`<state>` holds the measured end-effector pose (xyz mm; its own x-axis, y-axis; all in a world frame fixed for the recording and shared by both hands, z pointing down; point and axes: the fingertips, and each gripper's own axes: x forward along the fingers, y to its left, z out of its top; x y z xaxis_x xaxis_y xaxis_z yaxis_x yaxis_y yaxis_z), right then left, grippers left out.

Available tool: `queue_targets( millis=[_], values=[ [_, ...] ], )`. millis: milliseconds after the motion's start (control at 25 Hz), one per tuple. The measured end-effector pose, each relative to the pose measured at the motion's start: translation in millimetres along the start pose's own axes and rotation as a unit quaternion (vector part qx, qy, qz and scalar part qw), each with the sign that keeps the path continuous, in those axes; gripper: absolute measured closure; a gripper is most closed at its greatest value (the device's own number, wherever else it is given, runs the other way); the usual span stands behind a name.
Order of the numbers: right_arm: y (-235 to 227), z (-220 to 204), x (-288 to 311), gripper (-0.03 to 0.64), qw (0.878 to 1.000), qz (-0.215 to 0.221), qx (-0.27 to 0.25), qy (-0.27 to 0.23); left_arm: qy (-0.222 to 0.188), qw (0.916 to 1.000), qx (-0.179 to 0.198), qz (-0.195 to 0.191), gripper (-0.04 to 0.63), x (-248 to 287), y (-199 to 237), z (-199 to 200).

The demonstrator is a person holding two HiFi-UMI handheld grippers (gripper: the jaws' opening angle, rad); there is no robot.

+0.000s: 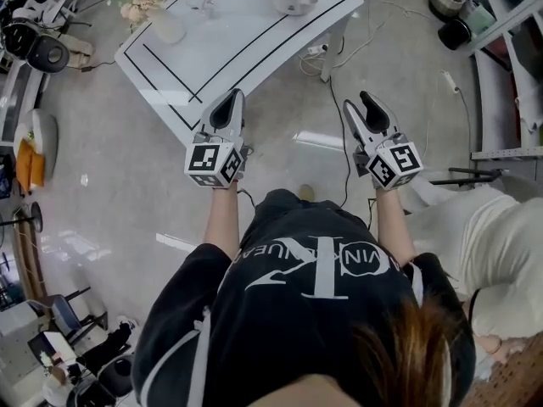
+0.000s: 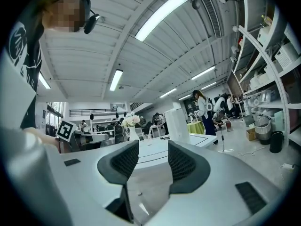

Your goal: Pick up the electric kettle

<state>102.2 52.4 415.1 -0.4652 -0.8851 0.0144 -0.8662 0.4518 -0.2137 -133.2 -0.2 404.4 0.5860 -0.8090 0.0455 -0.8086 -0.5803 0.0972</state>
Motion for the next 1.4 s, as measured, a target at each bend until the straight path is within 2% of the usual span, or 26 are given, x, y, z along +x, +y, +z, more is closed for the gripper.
queue_targets(
  millis=[440, 640, 840, 1400],
  values=[
    [-16, -4, 26, 0.439, 1.0, 0.016, 0.019, 0.008, 0.017, 0.9998, 0.0, 0.004, 0.586, 22, 9, -4],
    [-35, -5, 51, 0.439, 1.0, 0.022, 0.017, 0.013, 0.022, 0.9998, -0.004, 0.002, 0.586, 55, 20, -10],
    [-57, 5, 85, 0.436, 0.999, 0.033, 0.013, 0.017, 0.009, 1.0, 0.0, 0.001, 0.586, 95, 36, 3],
    [-103, 21, 168, 0.436, 0.998, 0.048, 0.02, 0.024, 0.01, 0.9999, -0.007, -0.004, 0.586, 179, 69, 14]
  ],
)
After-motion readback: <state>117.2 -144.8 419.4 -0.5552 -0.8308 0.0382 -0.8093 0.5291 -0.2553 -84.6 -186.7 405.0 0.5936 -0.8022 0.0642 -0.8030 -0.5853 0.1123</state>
